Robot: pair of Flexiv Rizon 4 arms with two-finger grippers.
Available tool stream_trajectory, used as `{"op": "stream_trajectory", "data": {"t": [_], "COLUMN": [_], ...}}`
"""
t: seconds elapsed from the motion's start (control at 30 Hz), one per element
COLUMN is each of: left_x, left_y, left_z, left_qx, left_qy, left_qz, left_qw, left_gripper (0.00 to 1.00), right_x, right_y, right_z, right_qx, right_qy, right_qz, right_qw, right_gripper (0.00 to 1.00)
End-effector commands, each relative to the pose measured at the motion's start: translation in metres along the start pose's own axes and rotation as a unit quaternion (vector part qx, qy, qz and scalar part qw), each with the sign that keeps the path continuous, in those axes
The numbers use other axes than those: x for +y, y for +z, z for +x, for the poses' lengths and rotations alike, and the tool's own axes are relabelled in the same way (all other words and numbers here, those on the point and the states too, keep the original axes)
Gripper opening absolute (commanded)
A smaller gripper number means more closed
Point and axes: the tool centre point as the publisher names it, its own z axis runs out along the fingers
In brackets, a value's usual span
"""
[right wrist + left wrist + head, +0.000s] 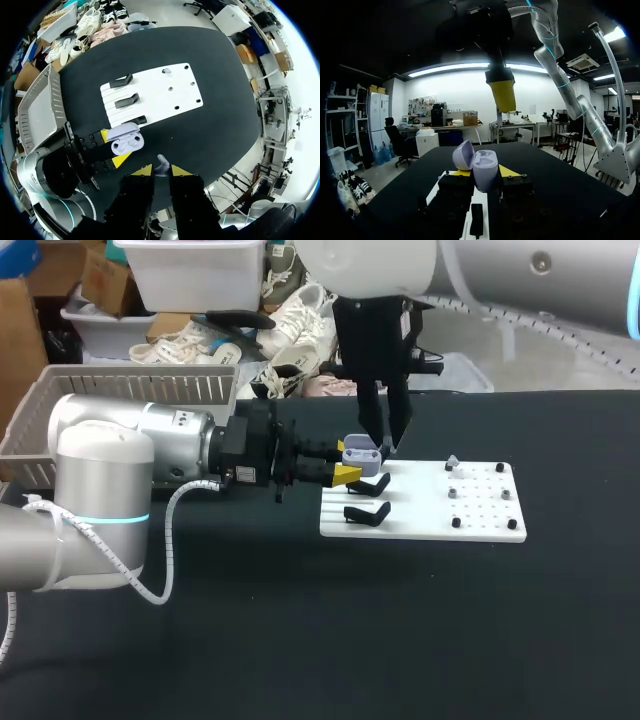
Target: Pick up each earbud case from the left stands, insert the matching earbuds, close the lid, and place the case in the box.
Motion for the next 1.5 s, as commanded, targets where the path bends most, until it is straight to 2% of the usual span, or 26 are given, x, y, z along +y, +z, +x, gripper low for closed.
{"op": "stream_trajectory", "data": {"t": [0.03,0.33,0.63,0.7,0.93,1.2,1.5], "left_x": [-0.001,-0.001,-0.001,-0.001,-0.001,-0.001,-0.001], "left_y": [0.001,0.001,0.001,0.001,0.001,0.001,0.001], "left_z": [0.0,0.0,0.0,0.0,0.0,0.0,0.0], "left_qx": [0.0,0.0,0.0,0.0,0.0,0.0,0.0], "left_qy": [0.001,0.001,0.001,0.001,0.001,0.001,0.001], "left_qz": [-0.003,-0.003,-0.003,-0.003,-0.003,-0.003,-0.003], "left_qw": [1.0,1.0,1.0,1.0,1.0,1.0,1.0], "left_gripper": [0.0,0.0,0.0,0.0,0.0,0.0,0.0], "right_x": [-0.001,-0.007,0.01,0.015,0.024,0.023,0.025], "right_y": [-0.001,-0.004,-0.008,-0.008,-0.002,0.001,0.008], "right_z": [0.001,-0.015,-0.011,-0.009,-0.004,-0.003,-0.005], "right_qx": [0.0,0.003,0.014,0.006,-0.011,-0.026,-0.026], "right_qy": [0.0,0.037,0.029,0.027,0.033,0.041,0.039], "right_qz": [0.0,-0.01,-0.019,-0.009,-0.016,-0.028,-0.023], "right_qw": [1.0,0.999,0.999,1.0,0.999,0.998,0.999], "right_gripper": [0.0,0.0,0.0,0.0,0.0,0.0,0.0]}}
